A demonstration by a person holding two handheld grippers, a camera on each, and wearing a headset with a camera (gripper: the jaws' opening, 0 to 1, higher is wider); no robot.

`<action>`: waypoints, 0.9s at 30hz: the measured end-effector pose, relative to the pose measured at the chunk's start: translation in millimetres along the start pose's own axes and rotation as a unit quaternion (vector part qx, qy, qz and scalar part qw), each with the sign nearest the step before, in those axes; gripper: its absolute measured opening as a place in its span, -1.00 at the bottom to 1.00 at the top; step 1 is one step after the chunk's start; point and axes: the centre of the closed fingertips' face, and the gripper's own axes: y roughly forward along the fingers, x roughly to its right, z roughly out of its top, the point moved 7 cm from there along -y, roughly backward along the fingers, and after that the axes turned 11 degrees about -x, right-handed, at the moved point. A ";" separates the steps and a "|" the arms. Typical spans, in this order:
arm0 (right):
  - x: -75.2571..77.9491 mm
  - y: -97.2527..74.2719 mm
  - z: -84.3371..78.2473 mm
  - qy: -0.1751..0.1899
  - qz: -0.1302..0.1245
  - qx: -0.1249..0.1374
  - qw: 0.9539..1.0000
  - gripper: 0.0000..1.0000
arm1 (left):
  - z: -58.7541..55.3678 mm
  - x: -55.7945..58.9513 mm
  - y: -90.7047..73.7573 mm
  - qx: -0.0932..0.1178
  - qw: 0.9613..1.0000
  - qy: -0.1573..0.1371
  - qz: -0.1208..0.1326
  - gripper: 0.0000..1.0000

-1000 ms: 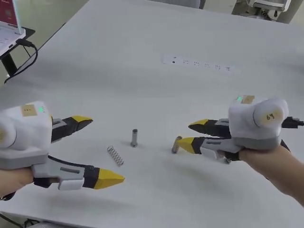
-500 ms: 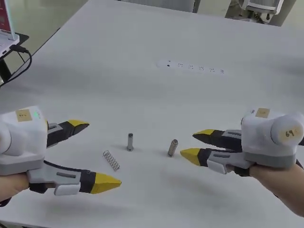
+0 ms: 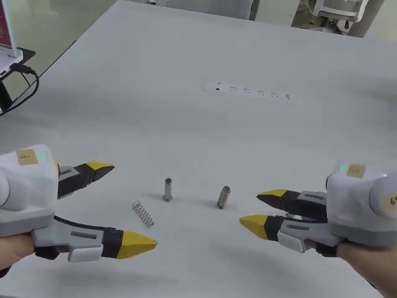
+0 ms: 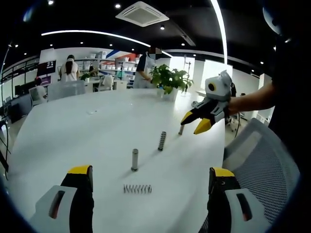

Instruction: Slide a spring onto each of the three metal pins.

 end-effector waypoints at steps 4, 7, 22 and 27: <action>-3.3 0.4 -6.1 0.018 0.007 0.001 1.000 -0.32 | -2.5 1.6 1.1 -0.012 1.000 0.006 -0.001 0.93; -4.6 -0.2 -8.8 0.023 0.006 0.003 1.000 -0.32 | -1.9 1.3 -0.6 -0.007 1.000 0.001 -0.002 0.93; -12.7 8.9 -12.5 0.022 0.011 -0.015 1.000 -0.36 | -5.6 0.1 -2.7 -0.011 1.000 0.000 0.000 0.93; -15.5 14.0 -3.9 0.013 0.018 -0.013 1.000 -0.37 | -5.2 -2.0 -4.2 -0.007 1.000 -0.001 0.002 0.93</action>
